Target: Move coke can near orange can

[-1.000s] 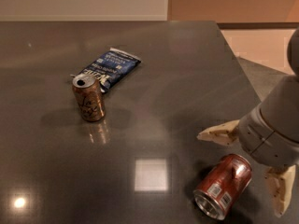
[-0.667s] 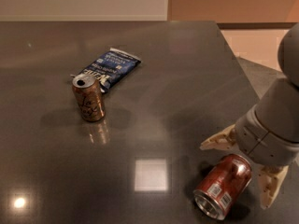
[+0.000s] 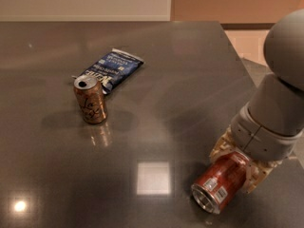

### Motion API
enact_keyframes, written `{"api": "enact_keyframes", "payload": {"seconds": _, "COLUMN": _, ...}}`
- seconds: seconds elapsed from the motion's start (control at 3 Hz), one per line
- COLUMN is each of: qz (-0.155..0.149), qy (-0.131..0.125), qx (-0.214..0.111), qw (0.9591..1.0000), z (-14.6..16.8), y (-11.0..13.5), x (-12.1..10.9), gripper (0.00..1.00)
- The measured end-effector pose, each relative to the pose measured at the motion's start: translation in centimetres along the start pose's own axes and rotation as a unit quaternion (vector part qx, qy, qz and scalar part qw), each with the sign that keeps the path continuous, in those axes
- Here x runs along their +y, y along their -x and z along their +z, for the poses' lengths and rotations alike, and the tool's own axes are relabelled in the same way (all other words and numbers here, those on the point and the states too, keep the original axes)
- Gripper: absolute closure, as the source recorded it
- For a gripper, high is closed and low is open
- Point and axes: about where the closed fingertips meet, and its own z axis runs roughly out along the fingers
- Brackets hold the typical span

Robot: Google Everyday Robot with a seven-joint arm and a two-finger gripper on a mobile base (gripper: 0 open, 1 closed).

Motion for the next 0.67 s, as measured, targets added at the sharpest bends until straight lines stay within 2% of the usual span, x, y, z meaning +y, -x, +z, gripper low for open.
{"api": "enact_keyframes", "payload": {"seconds": 0.33, "qz": 0.021, "qy": 0.007, "qx": 0.005, "qw": 0.9997, "z": -1.1, "y": 0.0, "x": -2.7, "gripper": 0.88}}
{"api": "enact_keyframes", "payload": {"seconds": 0.67, "qz": 0.03, "qy": 0.004, "qx": 0.011, "qw": 0.9995, "z": -2.2, "y": 0.8, "x": -6.3, "gripper": 1.0}}
